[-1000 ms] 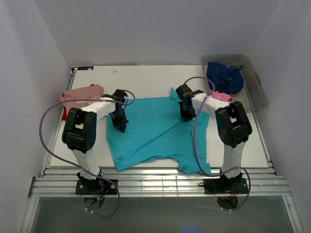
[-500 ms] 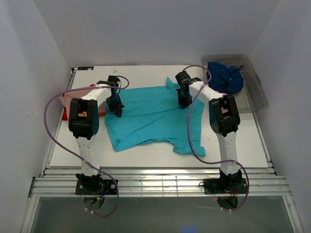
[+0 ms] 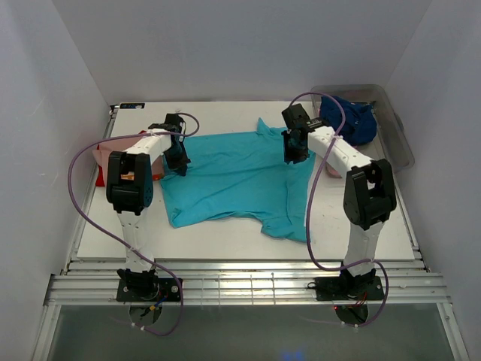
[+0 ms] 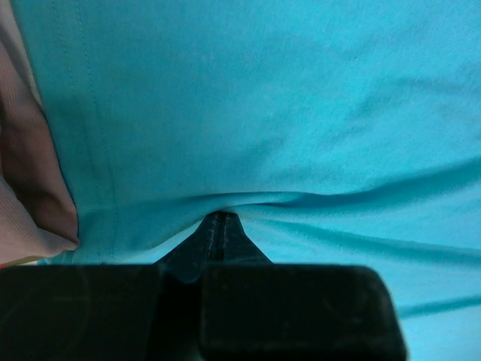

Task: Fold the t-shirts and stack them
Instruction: Flatten out the tshirt

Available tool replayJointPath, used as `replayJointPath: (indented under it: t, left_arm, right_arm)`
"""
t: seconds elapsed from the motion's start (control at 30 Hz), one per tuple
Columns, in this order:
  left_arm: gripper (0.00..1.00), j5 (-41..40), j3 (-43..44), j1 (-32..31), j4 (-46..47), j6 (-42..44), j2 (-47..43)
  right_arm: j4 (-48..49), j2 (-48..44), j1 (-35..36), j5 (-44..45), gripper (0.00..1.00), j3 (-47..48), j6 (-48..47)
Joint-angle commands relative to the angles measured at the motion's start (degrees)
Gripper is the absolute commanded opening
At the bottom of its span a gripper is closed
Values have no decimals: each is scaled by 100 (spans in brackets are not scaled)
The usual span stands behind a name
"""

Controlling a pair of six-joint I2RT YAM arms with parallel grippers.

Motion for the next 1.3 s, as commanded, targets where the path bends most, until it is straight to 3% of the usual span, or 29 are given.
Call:
replayJointPath:
  t: [0.0,0.33,0.5,0.67,0.9,1.03,1.27]
  left_arm:
    - [0,-7,-222,-69,265,45,-448]
    - [0,116,-1153,-411,520,-122,-931]
    - [0,46,-1478,-684,704,-175,-1336]
    - [0,-173,-1619,-983,748,-271,-1652]
    - [0,-868,-1594,-992,670,-281,-1592]
    - [0,-842,-1400,-817,502,-245,-1196]
    - [0,-973,-1400,-728,651,-298,-1388]
  right_arm:
    - [-21,-457,-24,91,32,-595,-41]
    - [374,-915,-15,-147,33,-1994,82]
    - [436,-1046,29,-261,34,-2092,135]
    - [436,-1292,125,-375,44,-2056,188]
    - [515,-1144,258,-525,43,-2144,223]
    - [559,-1020,337,-534,41,-2135,223]
    - [620,-845,354,-499,41,-2135,197]
